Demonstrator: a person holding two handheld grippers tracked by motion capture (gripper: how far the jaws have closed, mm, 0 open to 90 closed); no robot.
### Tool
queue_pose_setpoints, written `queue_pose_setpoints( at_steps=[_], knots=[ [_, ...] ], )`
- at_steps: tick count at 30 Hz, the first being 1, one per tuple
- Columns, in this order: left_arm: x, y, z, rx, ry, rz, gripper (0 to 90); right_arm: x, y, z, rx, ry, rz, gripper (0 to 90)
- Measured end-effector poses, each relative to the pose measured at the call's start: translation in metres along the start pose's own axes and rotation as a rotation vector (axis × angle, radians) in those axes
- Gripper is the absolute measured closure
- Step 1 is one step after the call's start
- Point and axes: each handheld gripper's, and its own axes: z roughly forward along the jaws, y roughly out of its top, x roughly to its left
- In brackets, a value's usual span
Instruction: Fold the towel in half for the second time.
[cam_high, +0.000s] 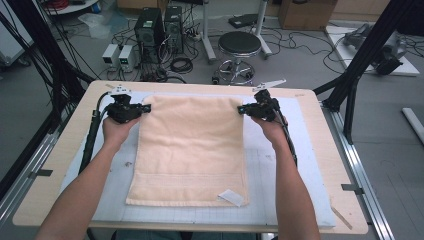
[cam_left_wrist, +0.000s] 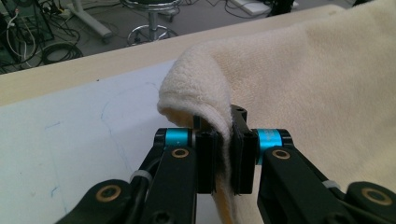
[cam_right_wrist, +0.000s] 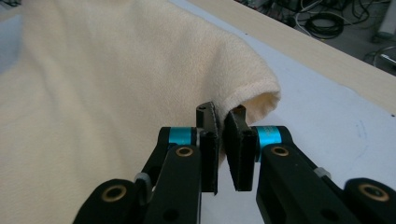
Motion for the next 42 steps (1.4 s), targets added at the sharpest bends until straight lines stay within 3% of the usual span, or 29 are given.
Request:
queue_pose_setpoints(
  at_steps=[6,10,13,17,22,28,35,42],
  knots=[
    [-0.008,-0.011,-0.020,-0.045,-0.022,0.016,82.5,0.012,-0.007,-0.015,-0.033,0.048,-0.022,84.4],
    [-0.014,-0.017,-0.033,-0.036,-0.053,0.056,82.1,0.021,-0.015,-0.023,-0.042,0.075,-0.046,84.3],
    [-0.020,-0.023,-0.044,-0.049,-0.073,0.064,82.1,0.032,-0.022,-0.030,-0.038,0.087,-0.070,84.3],
    [-0.033,-0.039,-0.056,-0.049,-0.092,0.089,81.9,0.045,-0.037,-0.040,-0.049,0.109,-0.096,84.3],
    [-0.048,-0.065,-0.066,-0.012,-0.130,0.116,81.4,0.063,-0.066,-0.044,-0.018,0.130,-0.115,84.2],
    [-0.059,-0.093,-0.077,0.053,-0.138,0.153,78.6,0.080,-0.094,-0.040,0.039,0.139,-0.140,83.8],
    [-0.060,-0.107,-0.089,0.088,-0.139,0.149,73.0,0.091,-0.114,-0.037,0.082,0.150,-0.159,81.6],
    [-0.057,-0.113,-0.110,0.093,-0.125,0.163,64.8,0.092,-0.124,-0.054,0.056,0.131,-0.145,71.8]
  ],
)
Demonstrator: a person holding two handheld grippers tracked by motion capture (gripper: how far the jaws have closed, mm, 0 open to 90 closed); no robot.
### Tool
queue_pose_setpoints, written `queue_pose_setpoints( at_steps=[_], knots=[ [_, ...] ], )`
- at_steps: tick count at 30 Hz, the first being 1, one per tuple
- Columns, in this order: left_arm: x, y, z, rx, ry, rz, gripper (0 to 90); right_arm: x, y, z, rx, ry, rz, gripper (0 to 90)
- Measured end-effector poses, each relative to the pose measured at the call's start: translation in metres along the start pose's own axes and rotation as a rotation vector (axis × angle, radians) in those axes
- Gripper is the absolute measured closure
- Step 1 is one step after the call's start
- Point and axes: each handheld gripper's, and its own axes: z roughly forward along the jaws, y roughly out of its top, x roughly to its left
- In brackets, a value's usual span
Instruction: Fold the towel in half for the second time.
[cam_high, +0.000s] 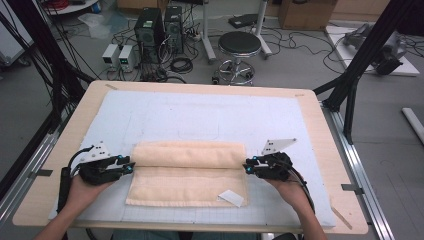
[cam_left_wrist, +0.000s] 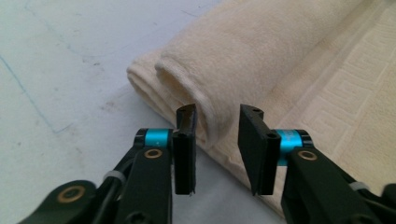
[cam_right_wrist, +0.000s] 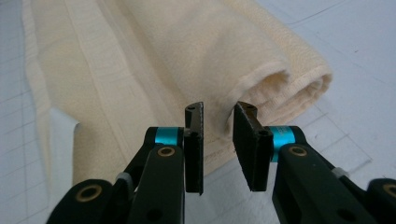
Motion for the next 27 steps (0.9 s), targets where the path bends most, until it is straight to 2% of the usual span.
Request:
queue_pose_setpoints(
  at_steps=[5,9,11,14,16,17,19,20,21,22,24,27],
  knots=[
    [0.004,0.012,-0.001,-0.005,0.002,0.012,53.3,-0.001,0.006,-0.004,-0.019,-0.038,-0.015,63.1],
    [0.011,0.025,0.009,-0.007,-0.013,-0.010,45.5,-0.007,0.017,0.002,-0.029,-0.054,-0.013,56.1],
    [0.015,0.031,0.015,-0.017,-0.002,-0.024,41.8,-0.011,0.023,0.005,-0.027,-0.060,-0.020,52.4],
    [0.021,0.037,0.025,-0.004,0.002,-0.024,37.8,-0.018,0.030,0.011,-0.034,-0.050,-0.014,50.0],
    [0.023,0.037,0.032,0.022,-0.024,-0.046,37.7,-0.022,0.032,0.017,-0.026,-0.031,-0.003,49.7],
    [0.024,0.036,0.035,0.041,-0.037,-0.048,39.4,-0.023,0.033,0.020,-0.018,-0.024,-0.004,50.4],
    [0.023,0.033,0.039,0.076,-0.070,-0.040,52.2,-0.022,0.033,0.026,0.007,-0.004,-0.011,55.1],
    [0.022,0.032,0.038,0.081,-0.077,-0.027,56.8,-0.022,0.033,0.028,0.017,0.003,-0.020,59.8],
    [0.020,0.031,0.038,0.079,-0.089,-0.013,66.4,-0.021,0.032,0.029,0.026,0.022,-0.024,67.0],
    [0.018,0.031,0.037,0.079,-0.086,-0.007,71.8,-0.020,0.032,0.029,0.041,0.027,-0.043,71.7],
    [0.015,0.031,0.032,0.074,-0.090,0.014,78.4,-0.018,0.033,0.028,0.045,0.040,-0.049,79.3],
    [0.013,0.032,0.024,0.048,-0.091,0.020,81.8,-0.013,0.034,0.022,0.034,0.042,-0.057,81.4]
  ],
)
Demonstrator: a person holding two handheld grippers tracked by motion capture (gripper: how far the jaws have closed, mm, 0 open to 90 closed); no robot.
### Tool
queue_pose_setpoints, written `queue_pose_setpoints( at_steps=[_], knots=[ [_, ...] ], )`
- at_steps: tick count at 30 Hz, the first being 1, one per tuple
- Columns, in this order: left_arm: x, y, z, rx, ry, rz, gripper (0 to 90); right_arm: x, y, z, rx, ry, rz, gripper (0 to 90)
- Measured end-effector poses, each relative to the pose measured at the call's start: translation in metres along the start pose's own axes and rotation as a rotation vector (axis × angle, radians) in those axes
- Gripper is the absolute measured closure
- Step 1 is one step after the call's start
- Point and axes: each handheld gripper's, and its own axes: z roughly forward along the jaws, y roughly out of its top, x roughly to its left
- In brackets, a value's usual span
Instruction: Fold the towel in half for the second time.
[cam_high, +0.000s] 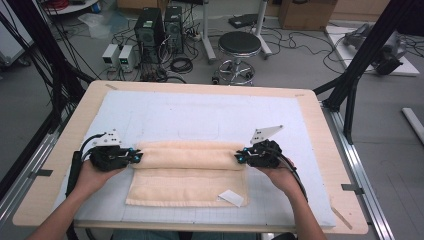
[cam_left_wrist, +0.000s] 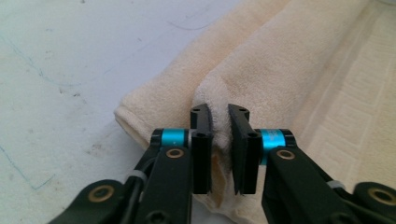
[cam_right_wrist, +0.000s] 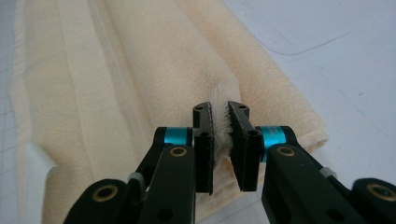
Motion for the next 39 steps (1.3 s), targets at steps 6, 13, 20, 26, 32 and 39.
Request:
queue_pose_setpoints(
  at_steps=[6,13,20,26,32,39],
  knots=[
    [-0.010,0.000,-0.015,-0.054,-0.002,0.023,83.4,0.011,0.002,-0.015,-0.040,0.004,-0.019,82.1],
    [-0.031,-0.010,-0.032,-0.081,-0.004,0.062,83.3,0.028,-0.001,-0.029,-0.074,0.008,-0.048,82.6],
    [-0.051,-0.023,-0.043,-0.071,-0.021,0.097,83.0,0.046,-0.014,-0.034,-0.072,0.016,-0.065,82.6],
    [-0.064,-0.034,-0.050,-0.038,-0.087,0.117,74.9,0.057,-0.025,-0.036,-0.055,0.051,-0.076,76.6],
    [-0.063,-0.032,-0.045,-0.029,-0.102,0.101,59.7,0.058,-0.025,-0.038,-0.069,0.057,-0.065,64.9],
    [-0.062,-0.034,-0.022,0.027,-0.135,0.105,66.1,0.065,-0.022,-0.008,0.011,0.106,-0.096,64.2]
  ],
)
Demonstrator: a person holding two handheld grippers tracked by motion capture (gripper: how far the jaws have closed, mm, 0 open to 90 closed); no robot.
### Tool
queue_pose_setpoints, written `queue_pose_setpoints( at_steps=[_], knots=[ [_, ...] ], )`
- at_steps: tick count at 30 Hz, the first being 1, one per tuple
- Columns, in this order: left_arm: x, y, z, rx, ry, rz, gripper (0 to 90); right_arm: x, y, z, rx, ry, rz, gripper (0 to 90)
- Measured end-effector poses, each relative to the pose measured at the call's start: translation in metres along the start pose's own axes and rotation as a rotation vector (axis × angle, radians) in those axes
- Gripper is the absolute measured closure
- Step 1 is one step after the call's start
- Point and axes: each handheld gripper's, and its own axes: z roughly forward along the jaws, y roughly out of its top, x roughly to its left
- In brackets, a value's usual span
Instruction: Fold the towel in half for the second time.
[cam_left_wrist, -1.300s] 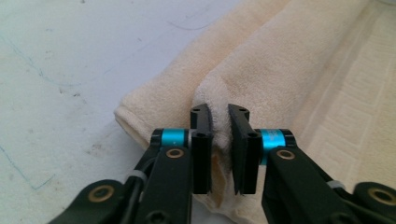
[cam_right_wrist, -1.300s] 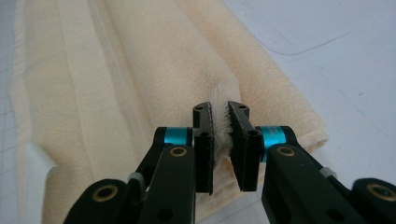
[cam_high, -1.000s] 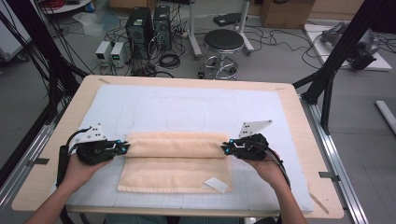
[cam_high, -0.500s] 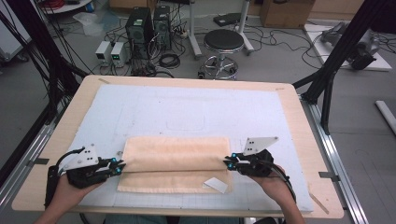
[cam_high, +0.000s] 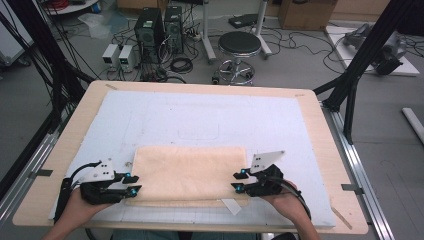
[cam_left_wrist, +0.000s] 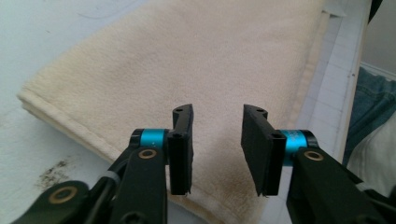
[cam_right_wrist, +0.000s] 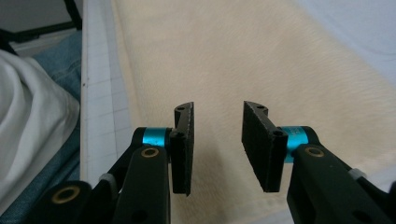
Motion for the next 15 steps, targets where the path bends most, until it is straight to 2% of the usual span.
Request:
queue_pose_setpoints(
  at_steps=[2,5,8,12,15],
  knots=[
    [0.000,-0.004,0.005,0.027,-0.005,0.001,65.9,0.001,-0.003,0.007,0.027,0.016,-0.007,64.8],
    [-0.002,-0.009,0.008,0.042,-0.009,0.005,65.3,0.003,-0.009,0.014,0.051,0.027,-0.016,65.3],
    [-0.003,-0.010,0.008,0.053,-0.018,0.011,64.2,0.004,-0.012,0.014,0.042,0.030,-0.010,65.2],
    [-0.006,-0.011,0.009,0.066,-0.011,0.043,62.2,0.006,-0.016,0.015,0.042,0.044,-0.012,63.9],
    [-0.007,-0.013,0.010,0.066,-0.003,0.048,62.2,0.008,-0.019,0.018,0.039,0.033,-0.017,64.2]
  ],
)
